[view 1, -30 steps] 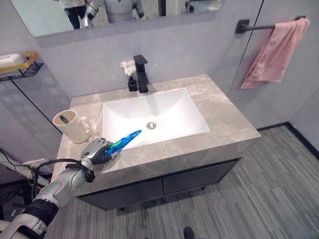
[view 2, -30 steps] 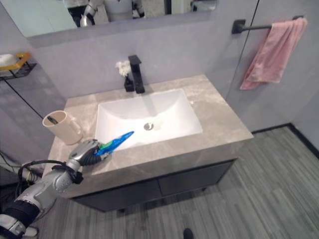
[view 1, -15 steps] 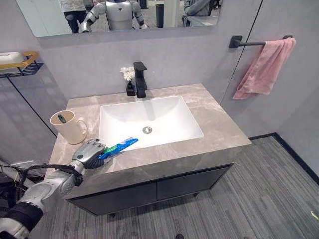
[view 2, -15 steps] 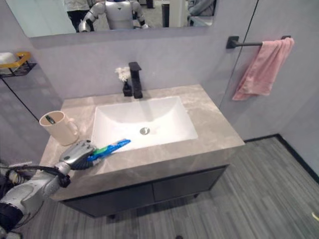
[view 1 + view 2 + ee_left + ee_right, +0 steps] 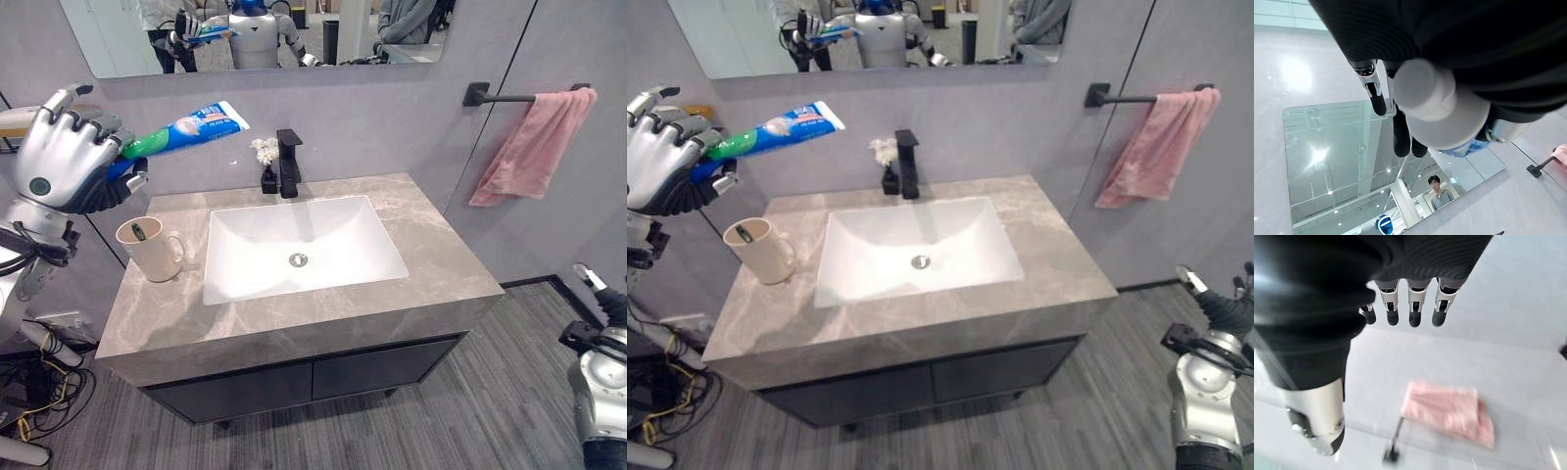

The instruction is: Put brush and paste in cup on sink, flatten towel.

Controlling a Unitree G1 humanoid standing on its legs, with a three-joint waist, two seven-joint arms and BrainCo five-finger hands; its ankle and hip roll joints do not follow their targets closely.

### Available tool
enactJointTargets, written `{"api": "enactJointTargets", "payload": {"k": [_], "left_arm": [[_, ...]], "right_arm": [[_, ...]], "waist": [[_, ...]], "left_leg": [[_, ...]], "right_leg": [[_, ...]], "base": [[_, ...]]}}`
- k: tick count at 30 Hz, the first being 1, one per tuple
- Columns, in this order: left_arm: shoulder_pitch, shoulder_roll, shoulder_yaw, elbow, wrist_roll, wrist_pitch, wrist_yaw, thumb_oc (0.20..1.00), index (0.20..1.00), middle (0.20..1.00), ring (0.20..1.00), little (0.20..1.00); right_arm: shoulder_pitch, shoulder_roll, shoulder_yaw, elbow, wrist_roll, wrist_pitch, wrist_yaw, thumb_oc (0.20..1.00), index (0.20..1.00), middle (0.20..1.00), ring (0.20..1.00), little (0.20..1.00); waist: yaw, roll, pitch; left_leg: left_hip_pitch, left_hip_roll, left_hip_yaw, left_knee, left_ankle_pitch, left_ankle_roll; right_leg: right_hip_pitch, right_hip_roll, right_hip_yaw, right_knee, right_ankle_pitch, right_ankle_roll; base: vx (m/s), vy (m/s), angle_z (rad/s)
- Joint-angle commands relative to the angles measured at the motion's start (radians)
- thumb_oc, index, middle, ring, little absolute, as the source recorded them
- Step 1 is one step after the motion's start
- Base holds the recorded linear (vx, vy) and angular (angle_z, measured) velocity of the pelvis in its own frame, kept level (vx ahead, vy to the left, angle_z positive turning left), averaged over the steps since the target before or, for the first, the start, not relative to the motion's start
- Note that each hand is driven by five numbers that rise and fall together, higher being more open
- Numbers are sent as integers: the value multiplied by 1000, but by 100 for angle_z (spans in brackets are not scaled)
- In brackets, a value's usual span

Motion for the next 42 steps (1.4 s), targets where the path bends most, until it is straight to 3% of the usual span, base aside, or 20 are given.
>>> {"api": "enactJointTargets", "payload": {"k": [1,2,5,6,8,14,16,22,26,31,42], "left_arm": [[-164,3,32,41,-59,65,18,200,200,200,200,200],[-184,-1,26,34,-80,58,3,200,200,200,200,200],[-233,-22,-11,26,-119,48,-10,200,200,200,200,200],[-241,-20,-16,31,-121,48,-10,200,200,200,200,200],[-298,-28,-77,42,-155,49,-21,200,200,200,200,200],[-398,-57,-181,41,-201,47,-31,200,200,200,200,200],[-436,-88,-223,20,-222,39,-32,200,200,200,200,200],[-457,-127,-275,-46,-234,8,-29,200,200,200,200,200],[-484,-158,-328,-65,-227,-16,-21,200,200,200,200,200],[-504,-177,-375,-74,-219,-36,-17,200,200,200,200,200],[-521,-192,-454,-112,-238,-89,-34,200,200,200,200,200]], "right_arm": [[-62,-55,61,-70,2,-27,113,1000,1000,1000,1000,1000],[-78,-89,118,-136,28,-13,192,1000,1000,1000,1000,1000],[-172,-106,249,-161,194,-4,308,1000,1000,1000,1000,1000],[-179,-108,251,-153,201,-5,313,1000,1000,1000,1000,1000],[-290,-97,398,-129,342,32,374,1000,1000,1000,1000,1000],[-501,-27,587,-139,446,54,395,1000,1000,1000,1000,1000],[-589,50,667,-150,497,51,406,1000,1000,1000,1000,1000],[-714,158,788,-144,580,61,444,1000,1000,1000,1000,1000],[-772,265,818,-102,707,24,472,1000,1000,1000,1000,1000],[-836,324,804,-79,725,-24,462,1000,1000,1000,1000,1000],[-954,377,774,-84,730,-110,421,1000,1000,1000,1000,1000]], "waist": [[-18,-27,-13],[-13,-31,-14],[-1,-34,-14],[-2,-34,-12],[14,-37,-11],[39,-35,-5],[54,-31,0],[79,-28,7],[96,-28,6],[108,-30,2],[115,-36,-13]], "left_leg": [[16,11,-79,6,-16,-45],[16,12,-75,6,-13,-46],[13,12,-72,6,-7,-48],[12,12,-71,6,-7,-48],[9,12,-70,6,-1,-49],[2,9,-74,6,7,-50],[-5,8,-81,6,11,-49],[-16,4,-92,6,16,-48],[-27,3,-104,6,19,-48],[-34,0,-115,6,20,-47],[-34,-5,-118,6,18,-45]], "right_leg": [[20,-63,-30,7,74,60],[20,-64,-31,7,75,59],[16,-65,-31,7,77,57],[16,-65,-31,7,77,57],[15,-67,-33,7,80,55],[15,-71,-41,7,80,54],[13,-75,-47,7,80,53],[11,-81,-61,7,77,53],[12,-86,-77,7,74,53],[13,-90,-87,7,72,54],[15,-94,-88,7,74,56]], "base": [[-18,-4,-5],[-21,-6,-4],[-10,-2,-1],[0,0,0],[0,0,0],[-2,0,1],[-1,2,5],[4,0,6],[17,-4,15],[10,-3,6],[4,-1,2]]}}
